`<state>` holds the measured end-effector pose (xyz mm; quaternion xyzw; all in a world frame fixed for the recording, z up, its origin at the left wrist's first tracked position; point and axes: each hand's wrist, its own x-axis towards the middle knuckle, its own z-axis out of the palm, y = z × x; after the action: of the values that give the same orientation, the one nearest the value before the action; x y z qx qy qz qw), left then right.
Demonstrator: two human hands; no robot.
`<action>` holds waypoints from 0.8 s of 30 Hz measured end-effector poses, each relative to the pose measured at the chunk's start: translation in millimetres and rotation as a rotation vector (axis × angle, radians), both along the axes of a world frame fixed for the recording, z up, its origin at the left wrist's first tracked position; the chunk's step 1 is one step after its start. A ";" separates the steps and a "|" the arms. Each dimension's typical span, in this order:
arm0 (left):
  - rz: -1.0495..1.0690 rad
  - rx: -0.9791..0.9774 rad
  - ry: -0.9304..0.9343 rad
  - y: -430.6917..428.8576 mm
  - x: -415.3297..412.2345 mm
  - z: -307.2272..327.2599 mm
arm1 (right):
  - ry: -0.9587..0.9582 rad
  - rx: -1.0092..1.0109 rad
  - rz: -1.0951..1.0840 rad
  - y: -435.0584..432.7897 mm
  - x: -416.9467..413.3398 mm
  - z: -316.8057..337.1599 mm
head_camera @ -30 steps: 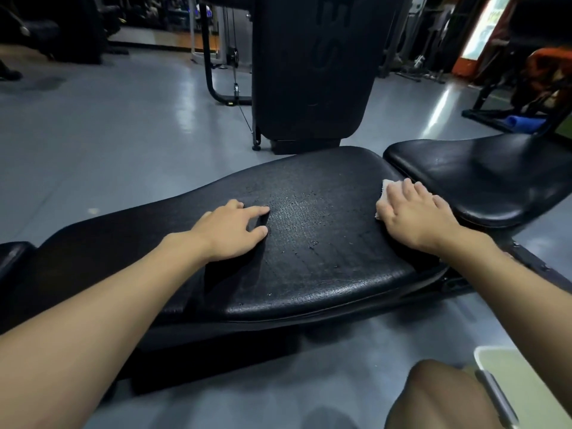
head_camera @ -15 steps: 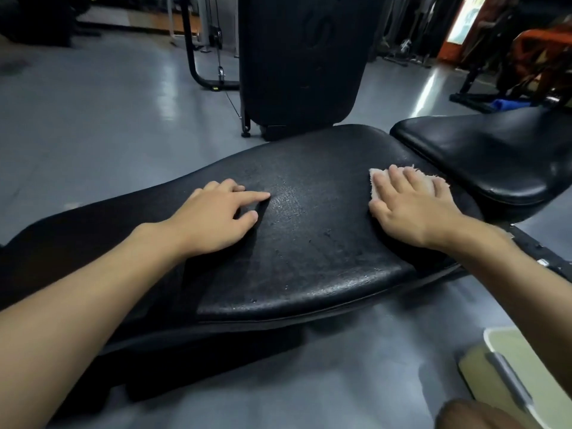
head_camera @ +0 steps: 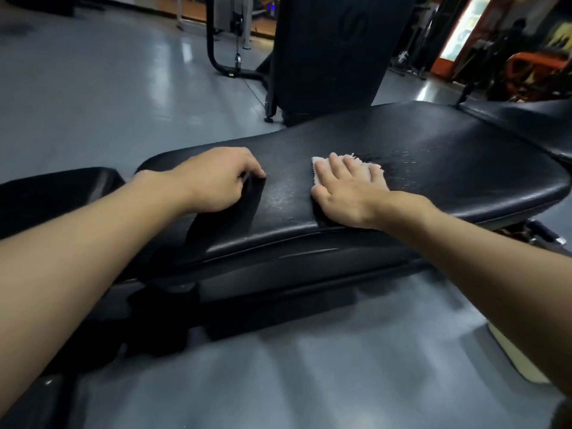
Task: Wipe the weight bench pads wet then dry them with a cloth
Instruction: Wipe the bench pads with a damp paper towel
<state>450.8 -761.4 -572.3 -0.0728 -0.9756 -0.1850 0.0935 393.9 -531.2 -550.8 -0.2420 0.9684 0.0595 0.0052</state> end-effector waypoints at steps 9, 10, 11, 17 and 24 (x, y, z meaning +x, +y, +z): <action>0.092 -0.018 0.082 -77.9 45.3 -26.3 | -0.037 0.038 0.120 -95.1 61.0 -19.1; 0.072 -0.001 0.091 -80.9 47.5 -27.1 | -0.048 0.047 0.134 -103.9 68.3 -19.8; 0.054 0.022 0.105 -81.9 49.8 -27.5 | -0.065 0.055 0.151 -112.3 76.1 -20.7; 0.041 0.298 0.071 -90.7 56.9 -33.3 | -0.084 0.076 0.281 -148.9 106.1 -33.8; 0.190 0.649 0.009 -71.3 63.7 -26.7 | 0.085 0.045 0.554 -153.7 127.7 -48.2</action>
<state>514.5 -832.7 -599.0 0.0513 -0.8677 -0.4763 0.1328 521.7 -684.9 -599.0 -0.4947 0.8632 0.0900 -0.0464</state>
